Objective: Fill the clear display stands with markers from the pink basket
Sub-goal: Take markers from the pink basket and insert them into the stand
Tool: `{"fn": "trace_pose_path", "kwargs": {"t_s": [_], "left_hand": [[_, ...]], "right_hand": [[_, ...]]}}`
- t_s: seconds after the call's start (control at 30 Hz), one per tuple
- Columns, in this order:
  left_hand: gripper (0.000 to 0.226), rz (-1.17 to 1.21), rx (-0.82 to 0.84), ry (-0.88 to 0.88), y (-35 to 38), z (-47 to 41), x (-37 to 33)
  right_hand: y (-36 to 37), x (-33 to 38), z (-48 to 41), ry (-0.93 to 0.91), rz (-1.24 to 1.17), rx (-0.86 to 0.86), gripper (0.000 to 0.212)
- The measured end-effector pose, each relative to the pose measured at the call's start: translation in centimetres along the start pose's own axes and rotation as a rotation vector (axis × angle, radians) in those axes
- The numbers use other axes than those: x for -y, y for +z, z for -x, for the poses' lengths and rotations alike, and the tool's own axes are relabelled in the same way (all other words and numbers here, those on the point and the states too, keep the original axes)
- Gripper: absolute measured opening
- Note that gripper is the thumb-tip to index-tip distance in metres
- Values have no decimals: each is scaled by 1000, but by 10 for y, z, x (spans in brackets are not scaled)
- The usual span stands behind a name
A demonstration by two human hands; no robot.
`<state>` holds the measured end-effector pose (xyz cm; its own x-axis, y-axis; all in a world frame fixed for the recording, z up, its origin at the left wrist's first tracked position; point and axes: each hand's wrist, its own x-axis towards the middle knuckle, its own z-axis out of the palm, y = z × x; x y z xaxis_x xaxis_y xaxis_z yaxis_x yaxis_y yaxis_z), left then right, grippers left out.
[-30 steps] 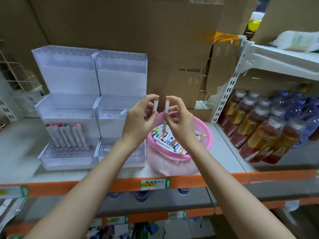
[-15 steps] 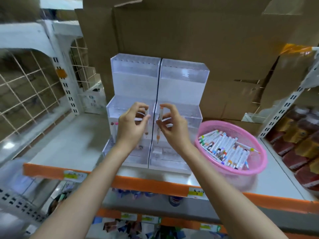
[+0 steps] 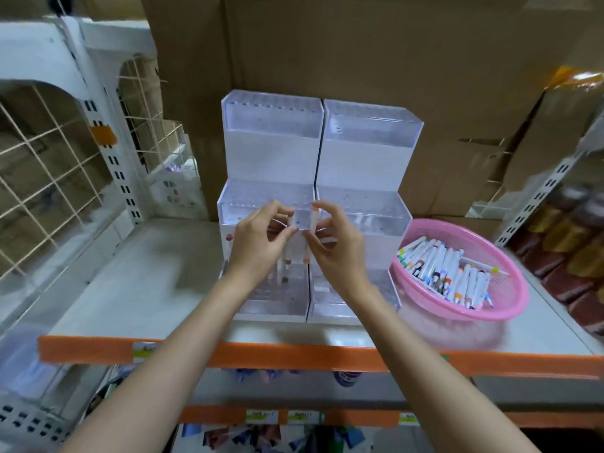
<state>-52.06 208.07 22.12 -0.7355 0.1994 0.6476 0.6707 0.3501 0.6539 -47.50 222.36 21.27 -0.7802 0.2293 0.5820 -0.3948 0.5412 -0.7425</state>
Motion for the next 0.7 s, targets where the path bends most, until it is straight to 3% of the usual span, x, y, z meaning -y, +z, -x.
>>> {"fn": "trace_pose_path", "kwargs": {"t_s": [0.7], "left_hand": [[21, -145, 87, 204, -2, 6, 19]], "right_hand": [[8, 1, 6, 45, 5, -88, 47]]}}
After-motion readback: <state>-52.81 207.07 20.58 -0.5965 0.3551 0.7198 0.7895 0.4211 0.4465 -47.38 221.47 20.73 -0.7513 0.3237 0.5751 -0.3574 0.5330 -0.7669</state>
